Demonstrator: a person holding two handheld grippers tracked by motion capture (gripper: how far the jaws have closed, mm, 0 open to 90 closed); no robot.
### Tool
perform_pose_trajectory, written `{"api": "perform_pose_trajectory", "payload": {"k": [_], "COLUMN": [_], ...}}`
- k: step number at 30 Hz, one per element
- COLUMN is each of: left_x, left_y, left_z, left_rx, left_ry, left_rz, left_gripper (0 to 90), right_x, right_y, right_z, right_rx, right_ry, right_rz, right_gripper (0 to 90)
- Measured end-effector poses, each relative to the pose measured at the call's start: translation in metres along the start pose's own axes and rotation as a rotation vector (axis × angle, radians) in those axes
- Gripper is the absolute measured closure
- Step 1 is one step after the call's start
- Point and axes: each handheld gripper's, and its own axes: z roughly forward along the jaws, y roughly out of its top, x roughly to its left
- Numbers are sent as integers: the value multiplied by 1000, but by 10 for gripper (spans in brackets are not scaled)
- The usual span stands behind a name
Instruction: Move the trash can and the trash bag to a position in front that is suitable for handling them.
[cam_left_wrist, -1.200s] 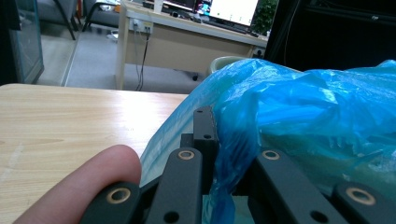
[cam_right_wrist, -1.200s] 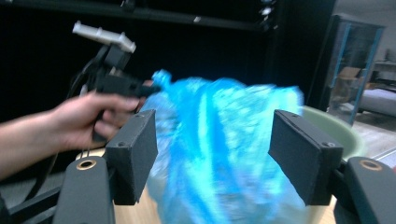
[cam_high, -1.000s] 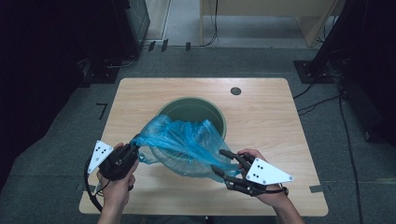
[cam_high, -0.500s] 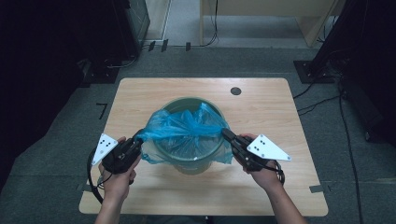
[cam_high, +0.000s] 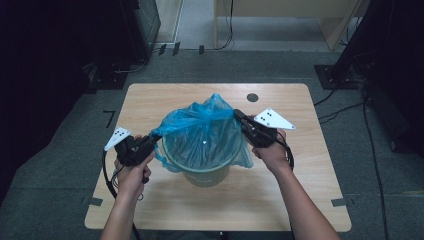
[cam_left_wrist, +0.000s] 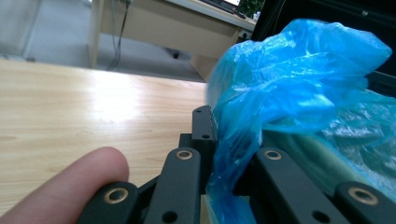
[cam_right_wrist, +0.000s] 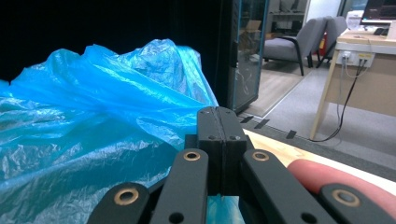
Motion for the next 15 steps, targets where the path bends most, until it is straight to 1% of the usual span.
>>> {"api": "perform_pose_trajectory", "payload": {"k": [2, 4, 6, 7, 8, 9, 11, 12, 13, 14, 15], "left_x": [4, 8, 12, 12, 12, 12, 12, 13, 15, 19, 22], "left_y": [1, 2, 2, 2, 1, 0, -3, -4, -5, -7, -7], "left_z": [8, 17, 25, 28, 31, 35, 41, 45, 49, 53, 55], "left_rx": [21, 50, 75, 86, 95, 111, 156, 179, 195, 214, 223], "left_ry": [-9, -17, -37, -40, -39, -39, -41, -48, -56, -66, -68], "left_rz": [-26, -58, -105, -115, -124, -129, -138, -154, -181, -219, -237], "left_gripper": [859, 865, 871, 871, 872, 876, 878, 881, 883, 887, 887], "right_x": [-2, -6, -15, -20, -23, -25, -26, -27, -28, -29, -29], "right_y": [2, 4, 0, -4, -7, -12, -18, -20, -21, -24, -26], "right_z": [8, 15, 26, 33, 37, 41, 47, 48, 49, 51, 53], "right_rx": [5, 17, 70, 100, 115, 131, 150, 157, 159, 167, 183], "right_ry": [-16, -27, -26, -15, -8, 8, 22, 33, 50, 65, 69], "right_rz": [7, 27, 36, 64, 86, 109, 157, 189, 230, 255, 274], "right_gripper": [900, 900, 900, 900, 900, 900, 900, 900, 900, 900, 900]}}
